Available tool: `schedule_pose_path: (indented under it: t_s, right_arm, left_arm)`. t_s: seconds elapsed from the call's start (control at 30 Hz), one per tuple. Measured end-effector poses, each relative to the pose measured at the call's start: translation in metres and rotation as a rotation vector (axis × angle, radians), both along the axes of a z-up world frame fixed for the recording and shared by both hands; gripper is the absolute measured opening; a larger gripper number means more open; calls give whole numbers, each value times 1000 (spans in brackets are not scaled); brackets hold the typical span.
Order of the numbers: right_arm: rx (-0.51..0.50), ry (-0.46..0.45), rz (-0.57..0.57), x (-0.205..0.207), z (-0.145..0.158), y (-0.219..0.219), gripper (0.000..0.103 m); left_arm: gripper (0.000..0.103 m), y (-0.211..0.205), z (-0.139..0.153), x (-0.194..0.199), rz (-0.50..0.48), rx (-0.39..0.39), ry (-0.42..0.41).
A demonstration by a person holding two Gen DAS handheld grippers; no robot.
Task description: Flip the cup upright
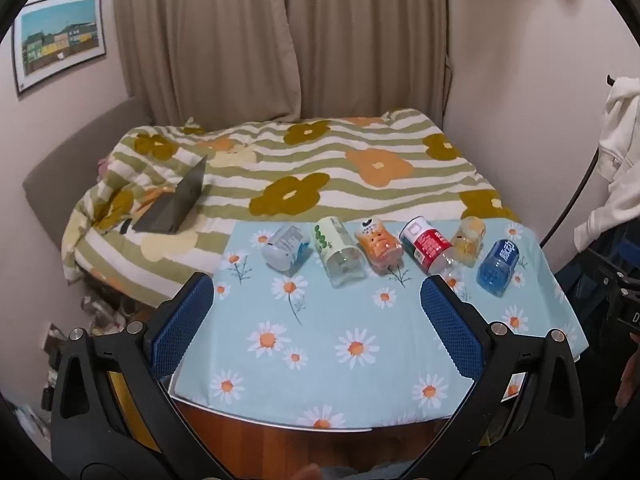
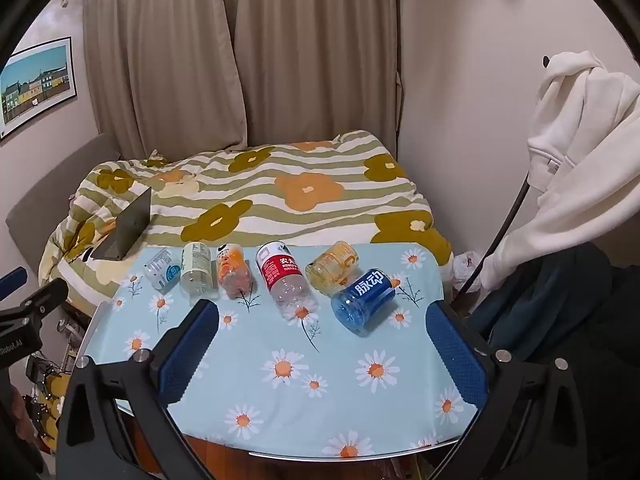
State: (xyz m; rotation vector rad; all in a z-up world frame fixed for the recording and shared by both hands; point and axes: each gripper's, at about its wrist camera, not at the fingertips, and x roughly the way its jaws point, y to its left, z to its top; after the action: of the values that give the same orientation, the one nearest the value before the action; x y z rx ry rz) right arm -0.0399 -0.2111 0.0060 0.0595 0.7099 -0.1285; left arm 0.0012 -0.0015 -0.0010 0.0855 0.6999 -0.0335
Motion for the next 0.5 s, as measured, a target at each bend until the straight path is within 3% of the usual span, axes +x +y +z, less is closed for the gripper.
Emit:
schedule_pose_path:
  t_s: [0.03,0.5]
  right_arm:
    - [0,0,0,0,0,0,103]
    - [5,-6,-1,0,-1,0,103]
  left_arm:
    - [103,2,0,-1,11,-33,-16]
    - [103,3,-2,-1,5,-25,-6]
